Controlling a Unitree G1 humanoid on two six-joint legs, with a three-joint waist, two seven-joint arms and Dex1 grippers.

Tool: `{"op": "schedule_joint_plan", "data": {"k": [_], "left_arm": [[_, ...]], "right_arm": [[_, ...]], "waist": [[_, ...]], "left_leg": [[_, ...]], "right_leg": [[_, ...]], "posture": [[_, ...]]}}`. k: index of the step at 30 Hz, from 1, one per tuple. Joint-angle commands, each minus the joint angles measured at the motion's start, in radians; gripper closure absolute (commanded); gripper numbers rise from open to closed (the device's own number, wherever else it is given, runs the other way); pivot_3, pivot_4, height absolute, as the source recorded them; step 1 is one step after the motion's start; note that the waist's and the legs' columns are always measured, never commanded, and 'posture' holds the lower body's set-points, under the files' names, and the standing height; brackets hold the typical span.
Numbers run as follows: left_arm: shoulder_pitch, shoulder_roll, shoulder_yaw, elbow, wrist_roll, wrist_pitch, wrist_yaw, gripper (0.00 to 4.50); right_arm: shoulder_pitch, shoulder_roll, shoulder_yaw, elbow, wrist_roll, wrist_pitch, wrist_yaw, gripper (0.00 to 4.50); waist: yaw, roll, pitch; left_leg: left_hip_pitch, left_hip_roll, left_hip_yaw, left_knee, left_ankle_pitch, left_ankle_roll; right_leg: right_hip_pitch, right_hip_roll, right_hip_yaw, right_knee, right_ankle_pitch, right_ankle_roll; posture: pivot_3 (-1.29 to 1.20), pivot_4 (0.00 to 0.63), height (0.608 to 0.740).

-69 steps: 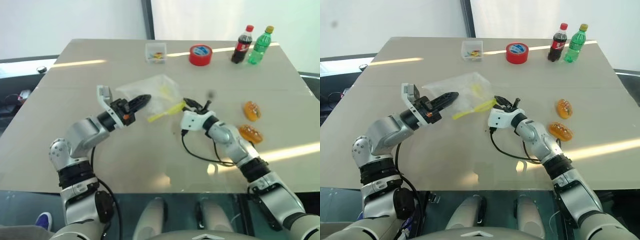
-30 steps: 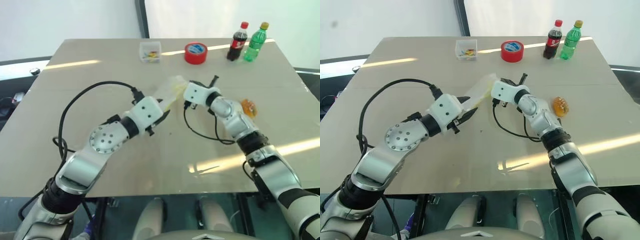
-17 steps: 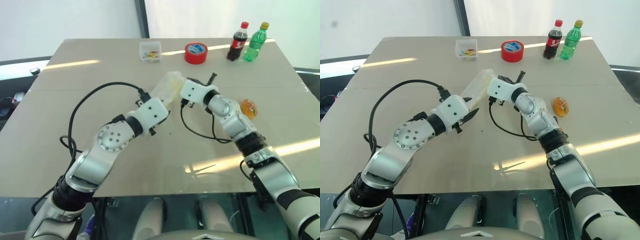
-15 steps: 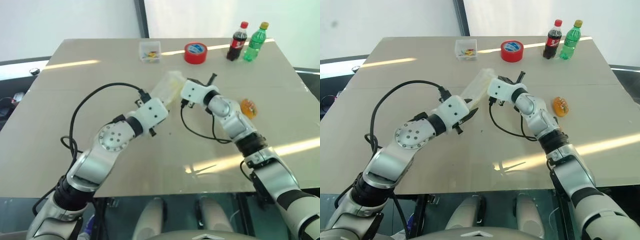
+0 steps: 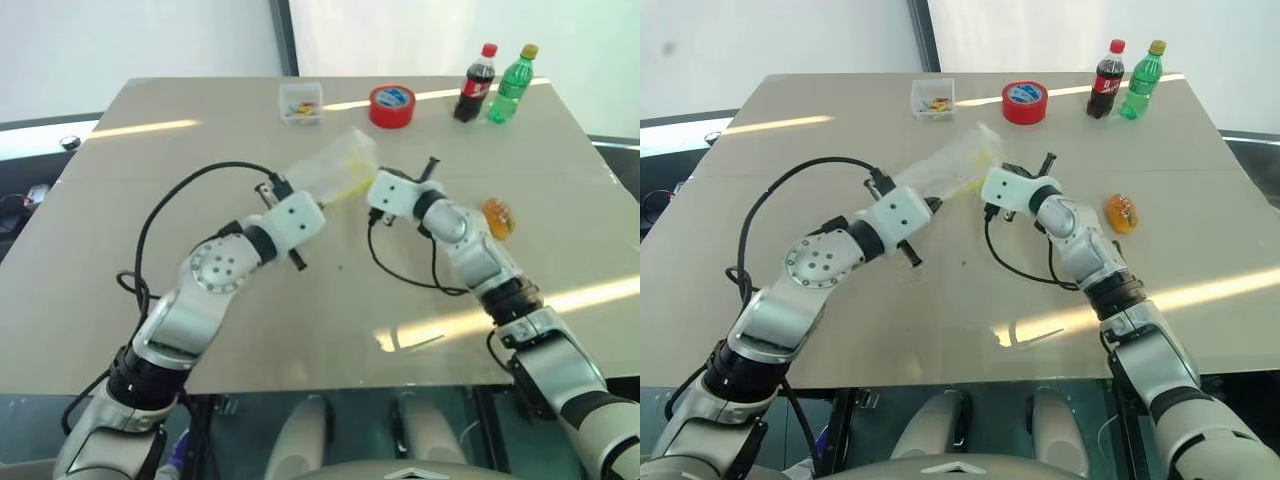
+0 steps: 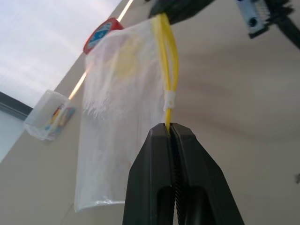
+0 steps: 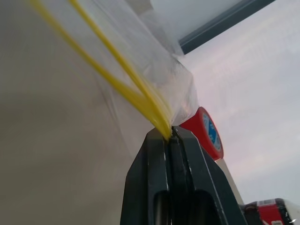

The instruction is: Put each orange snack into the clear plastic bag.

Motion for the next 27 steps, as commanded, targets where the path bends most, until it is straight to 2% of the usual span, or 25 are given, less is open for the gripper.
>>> {"op": "schedule_joint_plan", "data": {"k": [1,2,5,12,15,17,19,27], "left_arm": [[0.015,0.010,0.058,0.005,0.007,-0.089,-0.014,4.50],[0.018,0.009,0.068,0.019,-0.007,-0.121,-0.029,4.50],[0.032,0.007,0.093,0.054,-0.006,-0.202,-0.035,4.50],[0.061,0.005,0.116,0.089,-0.001,-0.287,-0.053,4.50],[0.065,0.009,0.125,0.102,0.005,-0.299,-0.061,4.50],[0.065,0.010,0.127,0.106,0.009,-0.307,-0.067,4.50],[0.062,0.010,0.129,0.110,0.013,-0.307,-0.072,4.50],[0.058,0.007,0.129,0.104,0.021,-0.326,-0.091,4.50]], "right_arm": [[0.012,-0.018,-0.033,-0.082,0.038,0.021,0.039,3.59],[0.020,-0.018,-0.040,-0.091,0.045,0.022,0.034,2.96],[0.049,-0.020,-0.059,-0.135,0.076,0.040,0.040,1.78],[0.200,-0.033,-0.134,-0.420,0.277,0.207,0.211,1.78],[0.251,-0.032,-0.176,-0.539,0.357,0.319,0.246,2.67],[0.262,-0.028,-0.187,-0.580,0.383,0.365,0.247,3.67],[0.259,-0.019,-0.194,-0.606,0.409,0.409,0.245,4.48],[0.187,0.088,-0.176,-0.590,0.500,0.531,0.199,4.48]], "waist": [[-0.001,0.000,0.000],[0.000,0.000,0.000],[0.000,0.000,0.000],[0.002,0.000,0.000],[0.003,0.000,0.000],[0.002,0.000,0.000],[0.001,0.000,0.000],[0.001,0.000,0.000]], "left_leg": [[0.000,0.000,0.000,0.000,0.000,0.000],[0.000,0.000,0.000,0.000,0.000,0.000],[0.000,0.001,0.000,0.000,0.000,0.000],[-0.001,0.002,-0.001,0.001,-0.001,0.002],[-0.001,0.002,-0.002,0.002,-0.001,0.003],[-0.001,0.002,-0.003,0.003,-0.001,0.003],[0.000,0.002,-0.003,0.003,-0.002,0.003],[0.000,0.002,-0.004,0.003,-0.001,0.003]], "right_leg": [[0.000,0.000,0.000,0.000,0.000,0.000],[0.000,0.000,0.000,0.000,0.000,0.000],[0.000,0.000,0.000,0.000,0.000,0.000],[0.000,0.000,-0.001,0.000,0.000,0.000],[0.001,0.000,-0.002,0.001,0.000,0.000],[0.001,0.000,-0.003,0.001,0.000,0.000],[0.002,0.000,-0.003,0.002,0.000,0.000],[0.002,0.000,-0.003,0.001,0.000,0.000]], "posture": [[0.00,0.150,0.740],[0.00,0.150,0.740],[0.00,0.150,0.740],[0.00,0.150,0.740],[0.00,0.150,0.740],[0.00,0.150,0.740],[0.00,0.150,0.740],[0.00,0.150,0.740]]}}
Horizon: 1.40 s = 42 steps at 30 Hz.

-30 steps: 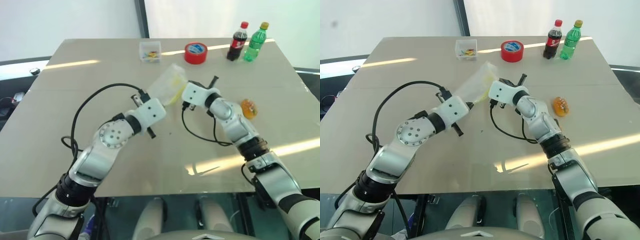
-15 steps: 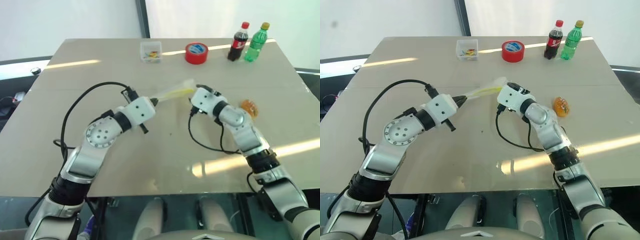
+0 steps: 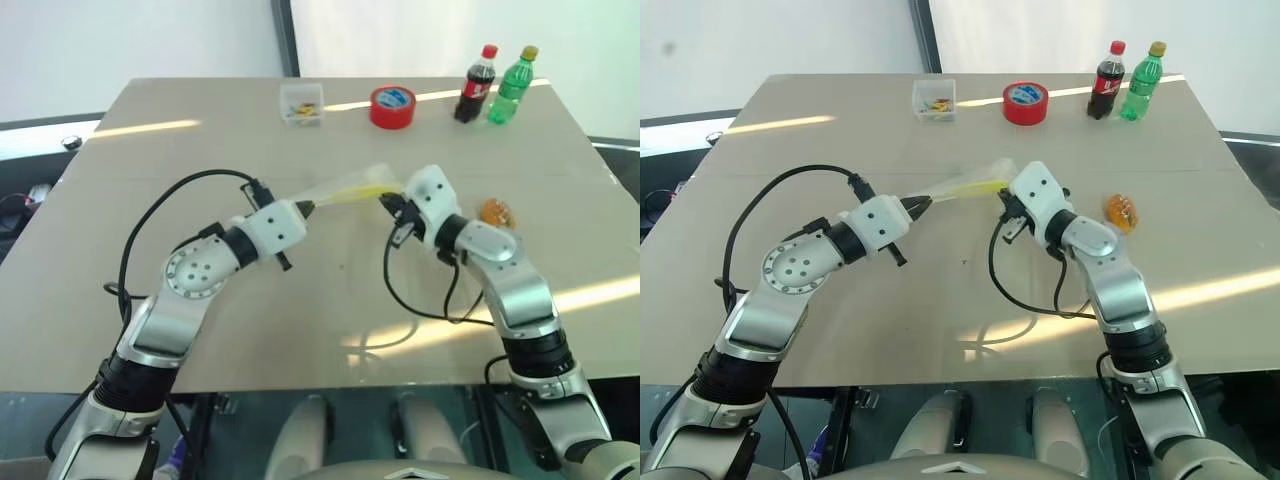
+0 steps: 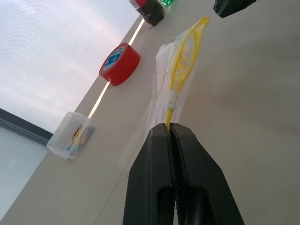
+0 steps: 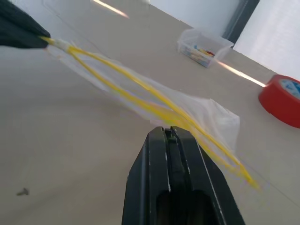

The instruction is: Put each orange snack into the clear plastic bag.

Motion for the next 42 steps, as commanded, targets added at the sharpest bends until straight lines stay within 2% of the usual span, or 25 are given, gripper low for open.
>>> {"op": "schedule_joint_plan", "data": {"k": [1,10,27,37,42], "left_arm": [[-0.008,0.004,0.028,-0.020,0.008,-0.025,-0.009,4.50],[0.002,-0.008,0.039,-0.045,0.005,-0.007,-0.010,4.50],[-0.001,-0.038,0.055,-0.078,-0.021,0.055,-0.034,4.50],[0.046,-0.022,0.047,-0.113,0.002,-0.002,-0.072,4.50],[0.055,-0.012,0.049,-0.101,0.008,-0.027,-0.080,4.50]], "right_arm": [[-0.059,0.047,0.012,0.007,0.022,0.015,-0.036,4.48],[-0.072,0.056,0.072,0.083,-0.003,-0.012,-0.054,4.48],[-0.050,0.039,0.092,0.047,0.015,-0.017,-0.051,4.48],[-0.069,0.062,0.079,0.098,0.031,-0.023,-0.064,4.48],[-0.046,0.061,0.041,0.053,0.103,0.030,-0.036,4.48]], "waist": [[0.000,0.000,0.000],[0.000,0.000,0.000],[0.000,0.000,0.000],[0.000,0.000,0.000],[0.000,0.000,0.000]], "left_leg": [[0.000,0.000,0.000,0.000,0.000,0.000],[0.000,-0.001,-0.001,0.000,0.000,0.000],[0.000,-0.001,-0.001,0.000,0.000,0.000],[0.000,-0.001,-0.001,0.000,0.000,0.000],[0.000,-0.001,-0.001,0.000,0.000,0.000]], "right_leg": [[0.000,0.000,0.000,0.000,0.000,0.000],[0.000,-0.001,-0.001,0.000,0.000,0.000],[0.000,0.000,-0.001,0.000,0.000,0.000],[0.000,0.000,-0.001,0.000,0.000,0.000],[0.000,0.000,-0.001,0.000,0.000,0.000]], "posture": [[0.00,0.150,0.740],[0.00,0.150,0.740],[0.00,0.150,0.740],[0.00,0.150,0.740],[0.00,0.150,0.740]]}}
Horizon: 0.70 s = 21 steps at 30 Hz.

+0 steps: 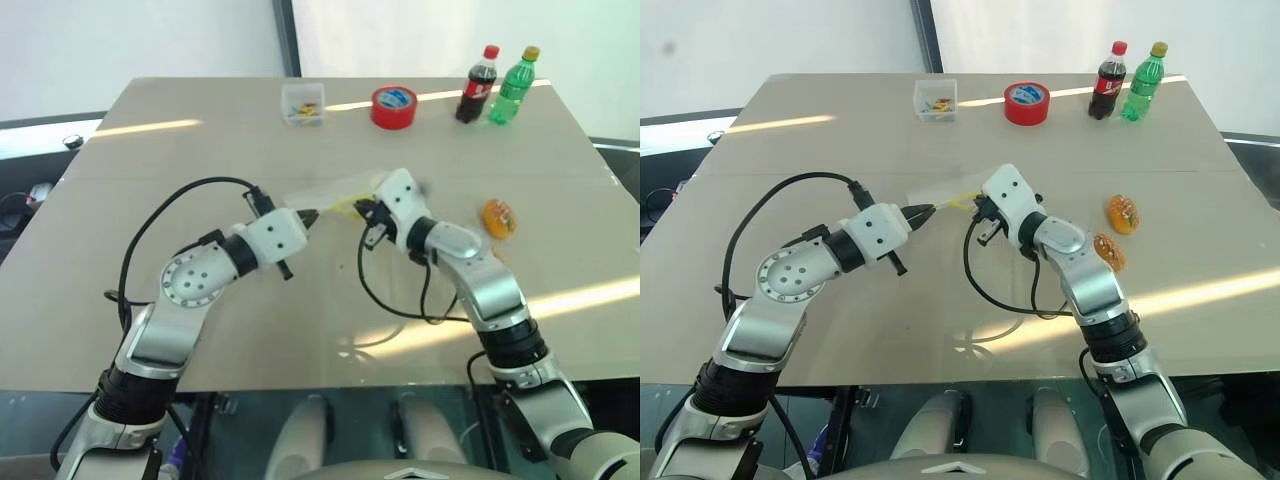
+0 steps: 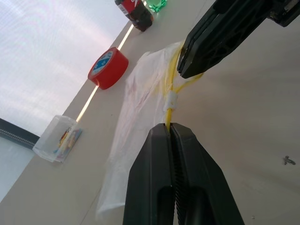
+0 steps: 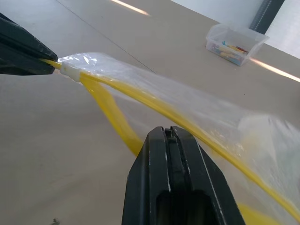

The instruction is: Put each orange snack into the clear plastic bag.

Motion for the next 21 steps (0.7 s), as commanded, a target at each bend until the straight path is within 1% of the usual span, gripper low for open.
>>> {"op": "schedule_joint_plan", "data": {"k": [1,5,8,9,10,13,15,18,20,21], "left_arm": [[0.012,0.024,0.007,-0.036,0.012,-0.063,-0.016,4.50],[0.024,0.029,0.000,-0.041,-0.004,-0.101,-0.042,4.50],[0.029,0.024,0.001,-0.052,-0.021,-0.108,-0.061,4.50],[0.029,0.020,0.002,-0.054,-0.026,-0.108,-0.064,4.50],[0.030,0.018,0.004,-0.058,-0.034,-0.105,-0.070,4.50],[0.035,0.022,0.011,-0.050,-0.035,-0.104,-0.077,4.50],[0.036,0.027,0.016,-0.039,-0.034,-0.098,-0.078,4.50],[0.034,0.028,0.022,-0.029,-0.034,-0.088,-0.079,4.50],[0.035,0.027,0.023,-0.028,-0.034,-0.081,-0.077,4.50],[0.035,0.025,0.024,-0.029,-0.035,-0.074,-0.076,4.50]], "right_arm": [[0.006,0.003,-0.038,-0.061,0.063,0.030,0.018,4.48],[0.014,0.048,-0.080,-0.054,0.140,0.074,0.001,4.48],[0.010,0.086,-0.087,0.005,0.124,0.037,-0.054,4.48],[0.010,0.089,-0.070,0.037,0.087,-0.012,-0.081,4.48],[0.009,0.072,-0.027,0.076,0.013,-0.079,-0.118,4.48],[-0.014,-0.039,0.149,0.201,-0.250,-0.350,-0.194,4.48],[-0.043,-0.095,0.225,0.274,-0.373,-0.483,-0.243,4.48],[-0.076,-0.138,0.277,0.343,-0.489,-0.602,-0.299,4.48],[-0.086,-0.144,0.273,0.361,-0.516,-0.630,-0.314,4.48],[-0.087,-0.144,0.268,0.365,-0.529,-0.636,-0.323,4.23]], "waist": [[0.000,0.000,0.000],[0.000,0.000,0.000],[-0.001,0.000,0.000],[-0.001,0.000,0.000],[-0.001,0.000,0.000],[0.002,0.000,0.000],[0.000,0.000,0.000],[-0.004,0.000,0.000],[-0.004,0.000,0.000],[-0.003,0.000,0.000]], "left_leg": [[0.000,0.000,0.000,0.000,0.000,0.000],[0.000,0.000,0.000,0.000,0.000,0.000],[0.000,0.001,0.000,0.000,0.000,0.000],[0.000,0.001,0.000,0.000,0.000,0.000],[0.000,0.000,0.000,0.000,0.000,0.000],[0.000,-0.001,0.000,0.000,0.000,0.000],[0.000,-0.001,0.000,0.000,0.000,0.000],[0.000,-0.002,0.001,0.000,0.001,-0.001],[0.000,-0.001,0.001,0.000,0.001,-0.001],[0.000,-0.001,0.001,0.000,0.001,-0.001]], "right_leg": [[0.000,0.000,0.000,0.000,0.000,0.000],[0.000,0.000,0.000,0.000,0.000,0.000],[0.000,0.000,0.000,0.000,0.000,0.000],[0.000,0.000,0.000,0.000,0.000,0.000],[0.000,0.000,0.000,0.000,0.000,0.000],[0.000,0.000,0.000,0.000,0.000,0.000],[0.000,-0.001,0.000,0.000,0.000,0.000],[0.000,0.000,0.000,0.000,0.000,0.000],[0.000,0.001,0.001,0.000,0.000,0.000],[0.000,0.001,0.001,0.000,0.000,0.000]], "posture": [[0.00,0.150,0.740],[0.00,0.150,0.740],[0.00,0.150,0.740],[0.00,0.150,0.740],[0.00,0.150,0.740],[0.00,0.150,0.740],[0.00,0.150,0.740],[0.00,0.150,0.740],[0.00,0.150,0.740],[0.00,0.150,0.740]]}}
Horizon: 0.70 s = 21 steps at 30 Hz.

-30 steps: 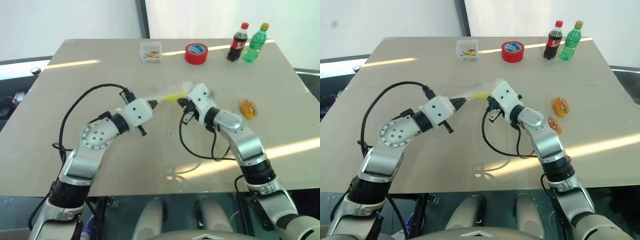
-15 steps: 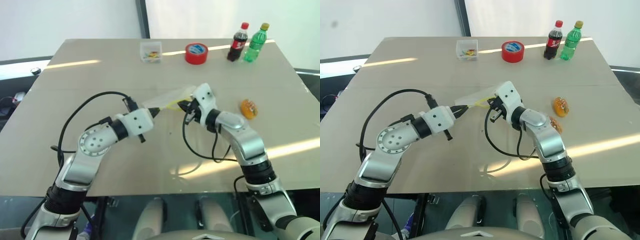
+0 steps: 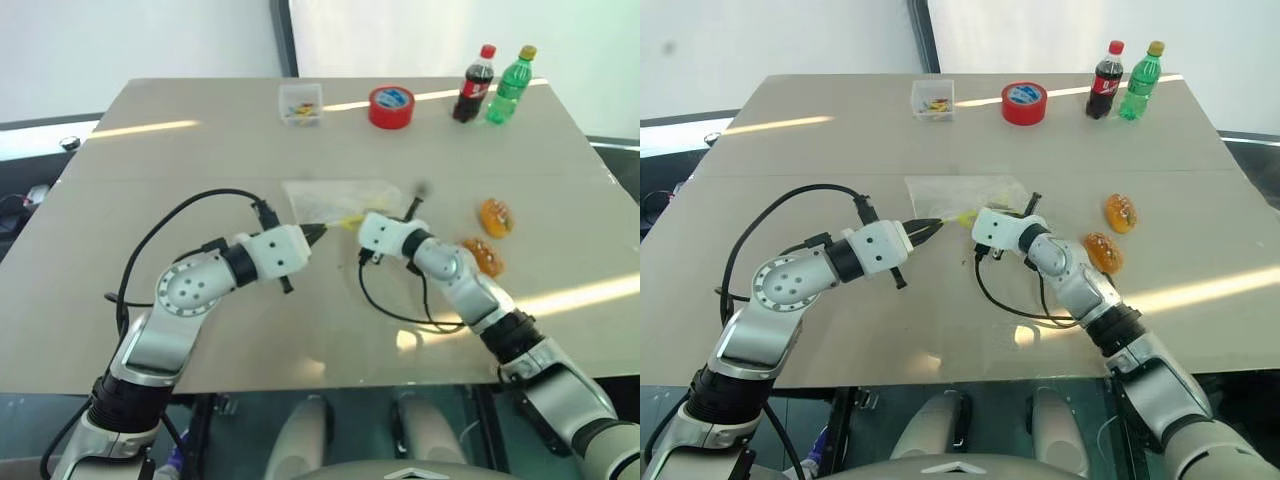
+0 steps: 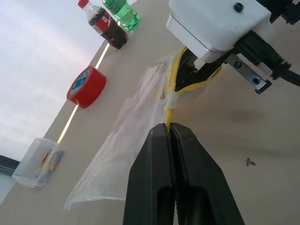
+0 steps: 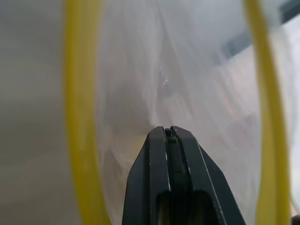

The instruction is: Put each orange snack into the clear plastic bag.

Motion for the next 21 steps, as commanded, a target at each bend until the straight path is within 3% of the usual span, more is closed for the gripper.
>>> {"op": "schedule_joint_plan", "data": {"k": [1,3,4,5,7,11,17,21], "left_arm": [[-0.002,0.004,0.024,-0.019,-0.010,0.008,0.003,4.50],[0.000,0.004,0.024,-0.019,-0.008,0.011,0.005,4.50],[0.002,0.003,0.026,-0.019,-0.008,0.016,0.008,4.50],[0.002,0.000,0.029,-0.016,-0.010,0.024,0.011,4.50],[0.000,-0.004,0.033,-0.012,-0.016,0.037,0.014,4.50],[-0.004,-0.012,0.039,-0.006,-0.015,0.053,0.025,4.50],[-0.017,-0.036,0.053,0.011,-0.017,0.118,0.061,4.50],[-0.034,-0.038,0.056,0.045,-0.010,0.129,0.077,4.50]], "right_arm": [[-0.026,0.006,-0.012,-0.002,-0.050,-0.063,-0.043,3.95],[-0.025,0.010,-0.019,0.008,-0.059,-0.066,-0.037,3.16],[-0.024,0.011,-0.022,0.011,-0.063,-0.067,-0.035,3.06],[-0.022,0.011,-0.023,0.009,-0.068,-0.070,-0.031,2.48],[-0.020,0.009,-0.024,0.003,-0.079,-0.076,-0.030,1.85],[-0.024,0.000,-0.033,-0.007,-0.098,-0.076,-0.026,0.12],[-0.007,0.003,-0.104,-0.052,-0.045,-0.042,-0.004,0.05],[0.069,-0.011,-0.169,-0.197,0.083,0.017,0.122,0.05]], "waist": [[0.001,0.000,0.000],[0.003,0.000,0.000],[0.003,0.000,0.000],[0.003,0.000,0.000],[0.003,0.000,0.000],[0.003,0.000,0.000],[0.003,0.000,0.000],[0.004,0.000,0.000]], "left_leg": [[0.000,0.000,0.000,0.000,0.000,0.000],[0.000,0.000,0.000,0.000,0.000,0.000],[0.000,0.001,0.000,0.000,0.000,0.001],[0.000,0.001,0.000,0.000,0.000,0.000],[0.000,0.000,0.000,0.000,0.000,0.001],[0.000,0.000,0.000,0.000,0.000,0.001],[0.000,0.000,0.000,0.001,0.000,0.001],[0.000,0.001,-0.001,0.001,0.000,0.001]], "right_leg": [[0.000,0.000,0.000,0.000,0.000,0.000],[0.000,0.000,0.000,0.000,0.000,0.000],[0.001,0.000,0.000,0.000,0.000,0.000],[0.001,0.000,0.000,0.000,0.000,0.000],[0.001,0.000,0.000,0.000,0.000,0.000],[0.001,0.000,0.000,0.000,0.000,0.000],[0.001,0.000,0.000,0.000,0.000,0.000],[0.001,0.000,0.000,0.000,0.000,0.000]], "posture": [[0.00,0.150,0.740],[0.00,0.150,0.740],[0.00,0.150,0.740],[0.00,0.150,0.740],[0.00,0.150,0.740],[0.00,0.150,0.740],[0.00,0.150,0.740],[0.00,0.150,0.740]]}}
